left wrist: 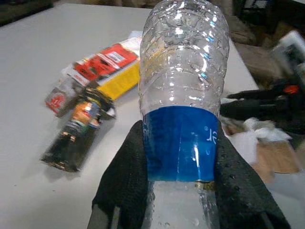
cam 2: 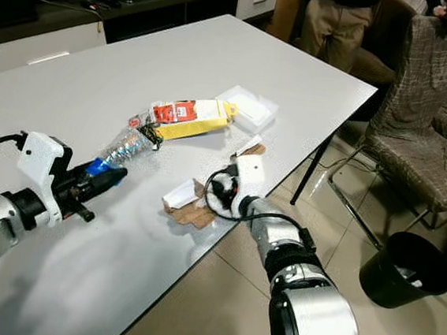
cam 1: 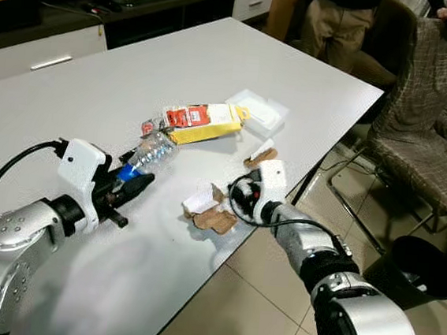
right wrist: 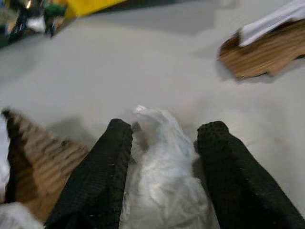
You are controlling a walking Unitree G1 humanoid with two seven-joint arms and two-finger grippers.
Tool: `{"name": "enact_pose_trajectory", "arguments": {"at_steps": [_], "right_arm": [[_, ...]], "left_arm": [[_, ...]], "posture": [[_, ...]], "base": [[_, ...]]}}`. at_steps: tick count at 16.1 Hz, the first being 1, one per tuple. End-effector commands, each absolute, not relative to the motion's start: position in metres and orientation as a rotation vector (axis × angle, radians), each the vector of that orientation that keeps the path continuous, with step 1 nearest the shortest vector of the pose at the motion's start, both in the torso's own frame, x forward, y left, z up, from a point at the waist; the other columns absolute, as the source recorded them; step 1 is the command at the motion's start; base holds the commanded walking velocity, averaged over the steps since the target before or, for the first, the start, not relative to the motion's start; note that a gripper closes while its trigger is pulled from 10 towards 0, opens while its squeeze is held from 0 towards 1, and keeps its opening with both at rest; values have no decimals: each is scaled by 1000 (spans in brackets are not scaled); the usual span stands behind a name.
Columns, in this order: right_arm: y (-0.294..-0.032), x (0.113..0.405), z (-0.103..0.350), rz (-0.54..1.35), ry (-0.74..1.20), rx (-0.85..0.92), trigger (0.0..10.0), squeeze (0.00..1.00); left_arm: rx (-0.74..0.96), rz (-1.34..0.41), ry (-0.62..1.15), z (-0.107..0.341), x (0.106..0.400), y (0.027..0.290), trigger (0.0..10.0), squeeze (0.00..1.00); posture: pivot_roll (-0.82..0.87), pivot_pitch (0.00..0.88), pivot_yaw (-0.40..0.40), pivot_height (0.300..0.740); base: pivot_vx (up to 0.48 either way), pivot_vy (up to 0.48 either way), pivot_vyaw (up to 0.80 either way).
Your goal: Picking trash to rubbish bin
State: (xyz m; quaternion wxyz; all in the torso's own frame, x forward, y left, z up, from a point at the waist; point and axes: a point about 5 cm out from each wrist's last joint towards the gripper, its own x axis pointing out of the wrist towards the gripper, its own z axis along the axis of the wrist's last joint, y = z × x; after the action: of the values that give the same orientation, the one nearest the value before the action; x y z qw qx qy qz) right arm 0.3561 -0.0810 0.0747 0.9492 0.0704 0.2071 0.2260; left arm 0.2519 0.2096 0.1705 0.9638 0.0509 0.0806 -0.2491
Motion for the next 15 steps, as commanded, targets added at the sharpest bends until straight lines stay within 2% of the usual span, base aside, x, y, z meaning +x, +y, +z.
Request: {"name": "enact_pose_trajectory", "arguments": {"at_steps": [1, 5, 9, 10, 12, 13, 14, 15], "right_arm": [[-87, 365, 87, 417, 376, 178, 0, 0], [-97, 377, 108, 330, 256, 315, 0, 0], [-106, 384, 128, 328, 135, 487, 0, 0], [-107, 383, 128, 333, 131, 487, 0, 0], [-104, 378, 123, 447, 160, 229, 0, 0], [-102, 375, 122, 524, 173, 92, 8824, 0], [-102, 372, 120, 569, 189, 37, 10000, 0], [-105, 369, 119, 627, 239, -12, 10000, 1000]], "left_arm": [[123, -480, 142, 174, 256, 210, 0, 0], [119, -417, 106, 177, 261, 214, 0, 0], [100, -306, 51, 182, 270, 220, 0, 0], [99, -304, 52, 181, 270, 220, 0, 0], [101, -314, 47, 180, 268, 217, 0, 0], [108, -327, 47, 180, 267, 215, 0, 0], [113, -340, 52, 179, 266, 214, 0, 0], [116, -361, 57, 177, 265, 212, 0, 0]], "posture": [[-2, 0, -67, 740], [-18, 0, -65, 740], [-22, 0, -74, 740], [-22, 0, -75, 740], [-20, 0, -81, 740], [-20, 0, -83, 740], [-21, 0, -84, 740], [-23, 0, -83, 740]], "base": [[0, 0, 0], [0, 0, 0], [0, 0, 0], [0, 0, 0], [0, 0, 0], [0, 0, 0], [0, 0, 0], [0, 0, 0]]}}
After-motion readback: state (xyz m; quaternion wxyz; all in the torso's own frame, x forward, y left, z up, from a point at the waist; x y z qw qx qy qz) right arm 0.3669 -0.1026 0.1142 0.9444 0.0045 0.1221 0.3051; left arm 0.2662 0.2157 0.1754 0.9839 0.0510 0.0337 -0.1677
